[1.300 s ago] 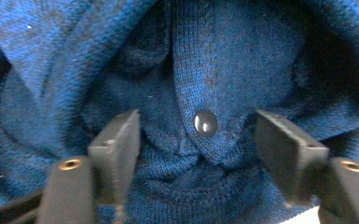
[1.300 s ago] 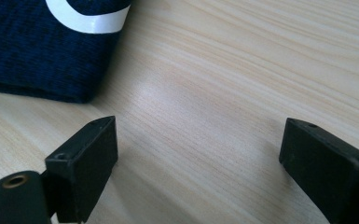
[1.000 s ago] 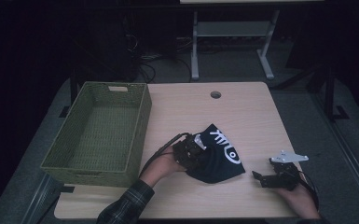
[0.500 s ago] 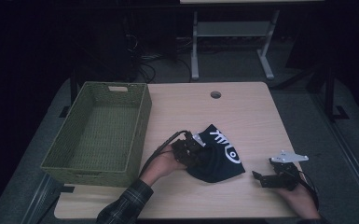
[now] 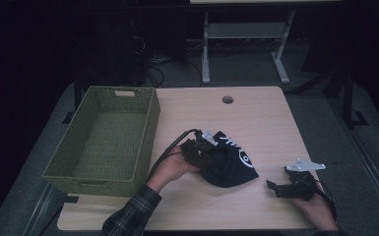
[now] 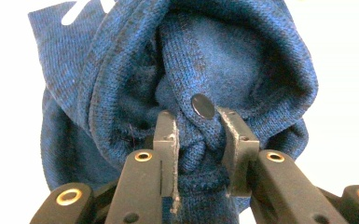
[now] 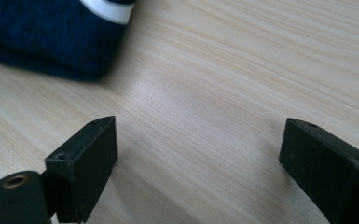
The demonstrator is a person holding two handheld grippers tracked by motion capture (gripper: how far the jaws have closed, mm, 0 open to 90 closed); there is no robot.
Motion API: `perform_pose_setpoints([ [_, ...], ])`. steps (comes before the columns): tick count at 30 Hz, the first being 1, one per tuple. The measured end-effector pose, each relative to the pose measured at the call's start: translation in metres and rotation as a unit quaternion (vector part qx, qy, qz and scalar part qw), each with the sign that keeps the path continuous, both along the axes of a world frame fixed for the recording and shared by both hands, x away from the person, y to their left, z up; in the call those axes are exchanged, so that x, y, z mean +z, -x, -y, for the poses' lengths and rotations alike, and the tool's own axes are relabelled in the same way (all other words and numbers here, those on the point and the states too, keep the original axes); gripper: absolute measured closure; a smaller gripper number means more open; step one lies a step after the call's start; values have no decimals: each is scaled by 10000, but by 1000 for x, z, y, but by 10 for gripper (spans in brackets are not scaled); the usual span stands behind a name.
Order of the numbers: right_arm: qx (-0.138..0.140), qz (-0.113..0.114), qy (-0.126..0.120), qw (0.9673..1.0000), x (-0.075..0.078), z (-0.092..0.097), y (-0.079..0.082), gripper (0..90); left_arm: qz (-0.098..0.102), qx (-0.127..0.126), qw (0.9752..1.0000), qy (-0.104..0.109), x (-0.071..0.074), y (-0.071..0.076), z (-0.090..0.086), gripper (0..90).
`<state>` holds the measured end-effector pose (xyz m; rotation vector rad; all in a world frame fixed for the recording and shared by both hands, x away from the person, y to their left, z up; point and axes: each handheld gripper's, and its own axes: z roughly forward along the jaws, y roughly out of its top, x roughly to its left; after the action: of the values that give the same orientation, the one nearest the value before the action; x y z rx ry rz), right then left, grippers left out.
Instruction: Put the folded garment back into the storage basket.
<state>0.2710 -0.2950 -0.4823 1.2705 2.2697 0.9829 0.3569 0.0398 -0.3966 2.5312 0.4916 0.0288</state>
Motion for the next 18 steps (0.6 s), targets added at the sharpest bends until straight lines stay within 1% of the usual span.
perform_pose_setpoints([
  [1,0,0,0,10000,0,0,0,110,0,0,10000,0,0,0,0,701],
  [3,2,2,1,10000,0,0,0,110,14,4,10000,32,6,-1,0,701],
  [4,4,3,3,10000,0,0,0,110,19,-33,10000,48,12,-2,-1,701],
  [5,4,3,3,10000,0,0,0,110,19,-33,10000,48,12,-2,-1,701],
  [6,4,2,2,10000,0,0,0,110,31,-26,10000,89,18,-3,-1,701],
  [7,4,2,2,10000,0,0,0,110,42,-46,10000,75,21,-4,-2,701],
  [8,4,2,2,10000,0,0,0,110,42,-46,10000,75,21,-4,-2,701],
  [10,-2,2,1,10000,0,0,0,110,60,-42,9999,96,28,-5,-3,701],
  [11,-2,2,1,10000,0,0,0,110,50,14,9999,163,31,-5,-3,701],
  [14,-2,1,0,10000,0,0,0,110,102,-15,9998,145,42,-7,-6,701],
  [15,-3,2,1,10000,0,0,0,110,113,-6,9998,158,48,-9,-7,700],
  [16,-3,2,1,10000,0,0,0,110,113,-6,9998,158,48,-9,-7,700],
  [18,-5,0,-1,10000,0,0,0,110,146,12,9997,172,56,-10,-10,700],
])
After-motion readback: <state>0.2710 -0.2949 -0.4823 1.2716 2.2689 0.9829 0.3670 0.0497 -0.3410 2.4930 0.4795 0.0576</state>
